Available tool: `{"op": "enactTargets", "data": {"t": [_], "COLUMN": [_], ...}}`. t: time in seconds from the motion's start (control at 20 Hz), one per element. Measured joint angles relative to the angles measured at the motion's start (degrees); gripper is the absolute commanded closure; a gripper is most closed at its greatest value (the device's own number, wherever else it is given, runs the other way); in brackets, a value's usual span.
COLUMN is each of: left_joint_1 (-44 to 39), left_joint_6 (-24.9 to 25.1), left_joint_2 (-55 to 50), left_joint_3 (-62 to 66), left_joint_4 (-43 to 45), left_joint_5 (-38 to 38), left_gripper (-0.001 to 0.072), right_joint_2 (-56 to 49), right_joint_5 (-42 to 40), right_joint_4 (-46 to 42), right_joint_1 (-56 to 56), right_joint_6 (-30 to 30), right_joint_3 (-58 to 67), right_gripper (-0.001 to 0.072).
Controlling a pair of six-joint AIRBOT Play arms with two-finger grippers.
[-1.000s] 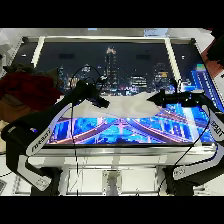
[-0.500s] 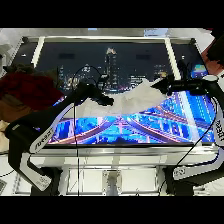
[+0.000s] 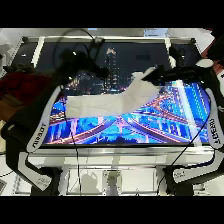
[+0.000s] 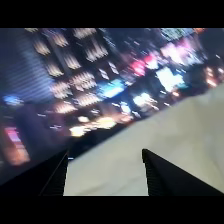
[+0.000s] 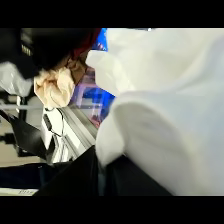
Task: Fold the shirts.
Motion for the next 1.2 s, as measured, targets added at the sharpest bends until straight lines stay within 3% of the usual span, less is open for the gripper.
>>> {"op": "enactTargets", "data": {"t": [0.25, 0.5, 0.55, 0.6, 0.75, 1.0, 1.2], "left_joint_1": [2.4, 4.5, 4.7, 4.9, 5.1, 5.2, 5.2], "left_joint_6": [-2.9, -3.9, -4.0, -4.1, -4.2, -4.2, -4.3], "left_joint_2": [5.4, 9.1, 9.4, 9.6, 9.9, 10.1, 10.1], "left_joint_3": [5.3, 6.3, 6.3, 6.4, 6.4, 6.4, 6.4], "left_joint_4": [15.0, 20.7, 21.2, 21.6, 22.8, 25.0, 25.4], "left_joint_5": [5.7, 8.5, 8.9, 9.5, 10.6, 11.7, 12.0], "left_gripper": [0.0170, 0.0170, 0.0170, 0.0170, 0.0170, 0.0170, 0.0170], "right_joint_2": [-0.4, -4.6, -5.8, -7.0, -8.9, -9.6, -9.7], "right_joint_5": [-15.5, -34.0, -37.5, -41.0, -47.5, -44.7, -33.3], "right_joint_4": [-2.5, -3.5, -2.9, -1.9, 0.8, 1.3, -11.3], "right_joint_1": [18.0, 35.3, 37.7, 40.1, 44.5, 42.0, 32.6], "right_joint_6": [2.1, 3.0, 3.1, 3.3, 2.8, 2.1, 5.7], "right_joint_3": [2.0, 2.4, 2.5, 2.5, 2.6, 2.6, 2.5], "right_gripper": [0.0690, 0.0667, 0.0497, 0.0283, 0.0264, 0.0272, 0.0270]}}
